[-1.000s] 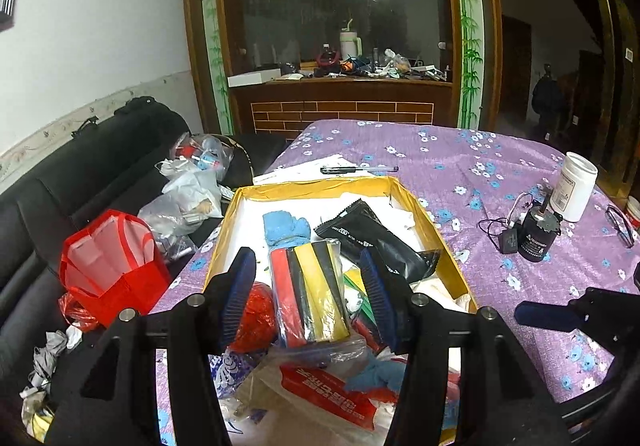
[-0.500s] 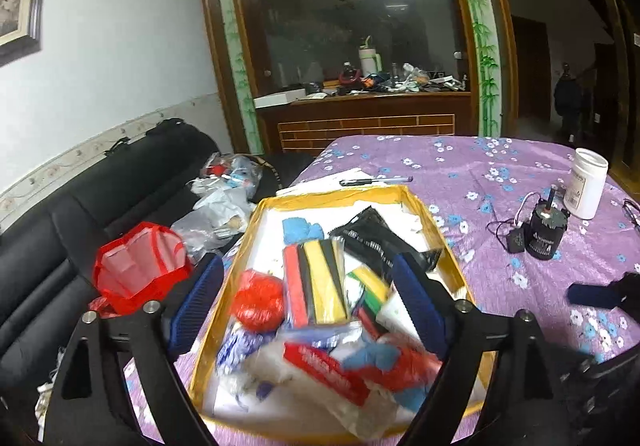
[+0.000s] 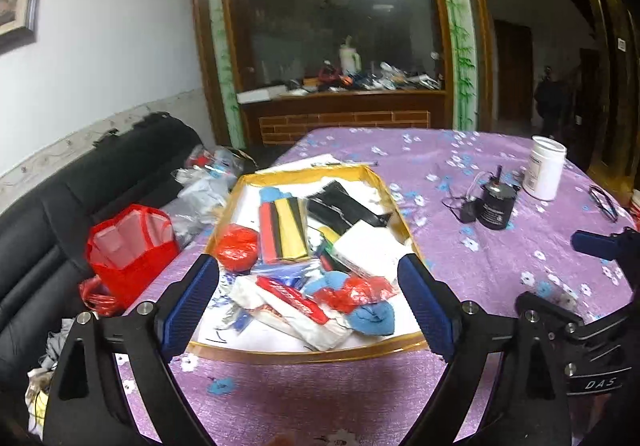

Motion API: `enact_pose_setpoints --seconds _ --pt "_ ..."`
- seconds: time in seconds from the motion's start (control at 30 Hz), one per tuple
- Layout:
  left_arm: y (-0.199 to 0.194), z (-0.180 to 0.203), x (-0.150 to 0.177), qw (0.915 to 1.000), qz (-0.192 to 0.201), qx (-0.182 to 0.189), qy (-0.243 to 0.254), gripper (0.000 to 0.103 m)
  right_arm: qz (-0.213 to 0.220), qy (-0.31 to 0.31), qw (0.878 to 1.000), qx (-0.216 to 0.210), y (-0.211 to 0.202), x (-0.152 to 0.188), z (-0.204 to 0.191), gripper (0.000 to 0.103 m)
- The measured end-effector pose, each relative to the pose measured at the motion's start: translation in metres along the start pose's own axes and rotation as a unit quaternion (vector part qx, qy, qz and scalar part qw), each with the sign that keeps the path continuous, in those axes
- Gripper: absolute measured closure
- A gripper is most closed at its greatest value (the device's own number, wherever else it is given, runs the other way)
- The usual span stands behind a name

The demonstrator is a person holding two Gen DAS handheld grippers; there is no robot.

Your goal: Organize soft objects

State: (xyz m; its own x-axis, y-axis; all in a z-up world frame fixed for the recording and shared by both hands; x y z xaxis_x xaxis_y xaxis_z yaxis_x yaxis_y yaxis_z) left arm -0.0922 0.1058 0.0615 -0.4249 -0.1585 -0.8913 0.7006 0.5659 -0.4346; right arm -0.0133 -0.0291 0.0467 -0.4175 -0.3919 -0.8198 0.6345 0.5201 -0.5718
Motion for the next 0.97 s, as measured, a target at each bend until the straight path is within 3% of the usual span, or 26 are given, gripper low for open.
enact_pose_setpoints --seconds 0.07,0.13,0.73,0.97 --pt "-0.001 0.002 0.002 0.9991 0.015 -0.04 -0.003 0.011 0.004 0.0 1.0 0.011 -0.001 0.002 0.002 0.0" --pt "-0.001 0.006 0.004 0.9984 0.019 -0.053 0.005 0.011 0.004 0.003 1.0 0.013 0.0 0.003 0.005 0.0" --pt "0.001 0.03 0.009 0.9977 -0.006 -0.042 0.054 0.011 0.009 0.031 0.999 0.004 -0.003 0.005 0.017 0.0" --pt "-0.004 0.029 0.009 0.9967 0.006 -0.059 0.055 0.011 0.007 0.041 0.999 0.005 -0.002 0.005 0.021 0.0"
Point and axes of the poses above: each gripper's, at about its wrist camera, not at the fingertips, and y roughly the way its jaws point, z to its right, x to its underside, the point moved 1 cm from there along y, roughly the way its jaws point
